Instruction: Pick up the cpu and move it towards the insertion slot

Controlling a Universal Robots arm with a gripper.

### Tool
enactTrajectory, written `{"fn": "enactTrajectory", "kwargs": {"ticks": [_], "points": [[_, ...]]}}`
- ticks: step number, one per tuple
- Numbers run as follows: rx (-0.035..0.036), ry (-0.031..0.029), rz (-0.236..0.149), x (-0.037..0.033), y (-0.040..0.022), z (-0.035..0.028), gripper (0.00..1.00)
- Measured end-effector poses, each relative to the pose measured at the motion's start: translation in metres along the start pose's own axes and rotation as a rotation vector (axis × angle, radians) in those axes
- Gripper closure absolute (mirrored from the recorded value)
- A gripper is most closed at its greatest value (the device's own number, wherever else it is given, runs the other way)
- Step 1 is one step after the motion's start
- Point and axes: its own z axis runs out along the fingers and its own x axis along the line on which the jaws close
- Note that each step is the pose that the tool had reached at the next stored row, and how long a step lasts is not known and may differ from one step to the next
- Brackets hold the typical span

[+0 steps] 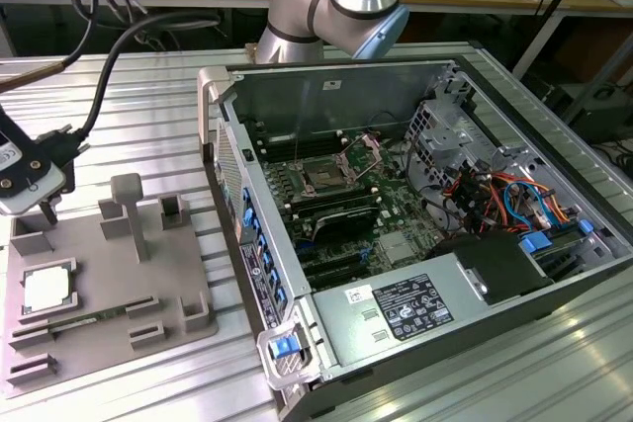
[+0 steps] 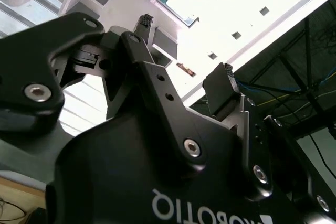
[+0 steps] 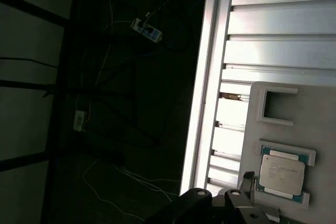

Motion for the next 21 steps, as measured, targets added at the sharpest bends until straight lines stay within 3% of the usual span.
{"fn": "enactTrajectory", "kwargs": {"ticks": [1,7,15,21], "points": [[0.0,-0.0001,0.0,0.0,-0.0001,0.001,0.32],[0.0,-0.0002,0.006,0.0002,-0.0014,0.0108,0.32],[0.0001,-0.0031,0.062,0.0003,-0.0031,0.026,0.32],[0.0002,-0.0042,0.08,0.001,-0.0069,0.0355,0.32]]}}
